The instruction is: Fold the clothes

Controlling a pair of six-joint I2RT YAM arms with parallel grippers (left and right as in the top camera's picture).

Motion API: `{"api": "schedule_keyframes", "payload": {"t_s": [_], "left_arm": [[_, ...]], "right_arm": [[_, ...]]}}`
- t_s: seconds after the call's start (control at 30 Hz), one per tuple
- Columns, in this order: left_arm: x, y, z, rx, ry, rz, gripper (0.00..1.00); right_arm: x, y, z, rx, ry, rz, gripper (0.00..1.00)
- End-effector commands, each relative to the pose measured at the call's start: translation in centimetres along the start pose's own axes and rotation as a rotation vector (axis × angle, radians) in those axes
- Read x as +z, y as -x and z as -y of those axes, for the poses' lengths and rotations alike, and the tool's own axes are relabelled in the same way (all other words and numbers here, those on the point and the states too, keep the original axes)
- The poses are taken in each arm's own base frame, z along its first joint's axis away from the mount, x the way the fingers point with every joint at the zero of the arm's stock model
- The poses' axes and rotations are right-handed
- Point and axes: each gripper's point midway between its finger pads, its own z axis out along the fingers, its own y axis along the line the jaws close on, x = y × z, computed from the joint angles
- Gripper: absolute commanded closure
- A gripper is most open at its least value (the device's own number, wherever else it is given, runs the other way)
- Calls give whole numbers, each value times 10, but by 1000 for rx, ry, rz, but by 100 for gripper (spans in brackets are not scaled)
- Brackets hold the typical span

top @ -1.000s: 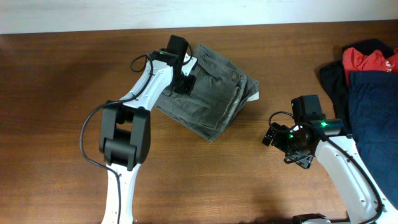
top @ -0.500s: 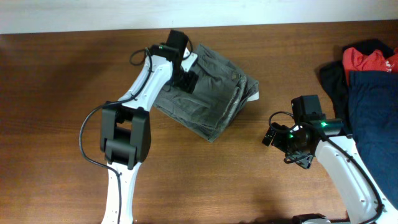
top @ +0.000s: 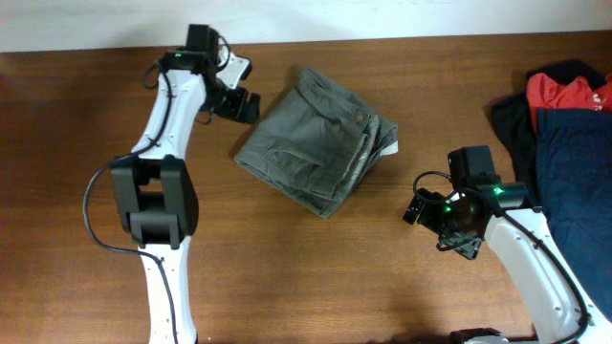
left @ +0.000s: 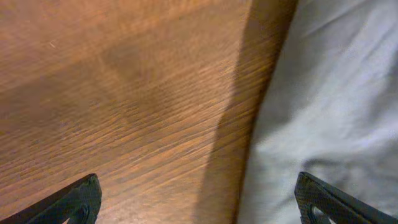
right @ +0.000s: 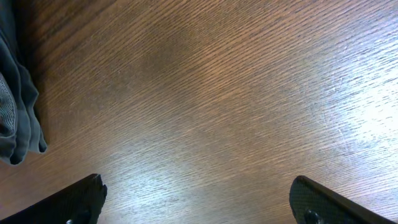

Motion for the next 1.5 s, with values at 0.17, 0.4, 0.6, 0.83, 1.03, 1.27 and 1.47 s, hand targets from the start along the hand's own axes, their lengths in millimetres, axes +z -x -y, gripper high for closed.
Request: {"api": "schedule_keyframes", "payload": {"t_s": [0.17,0.4,0.6,0.83,1.03,1.27,1.47], "left_arm": [[32,-14,51,167,-302,-12,1],[41,-18,72,184,-355,-32,1],[65,-34,87,175,-406,-93,5],[83,-45,87,167,-411,-131,90],[84,-25,41,-34,-296,-66,99],[70,-15,-51,-307,-197,62,99],[51,-43,-129,-510,-115,87,99]], "right_arm": [[1,0,0,9,3,-4,1],[1,0,0,9,3,-4,1],[1,0,0,9,3,-4,1],[1,0,0,9,3,-4,1],[1,0,0,9,3,-4,1],[1,0,0,9,3,-4,1],[1,0,0,9,3,-4,1]]}}
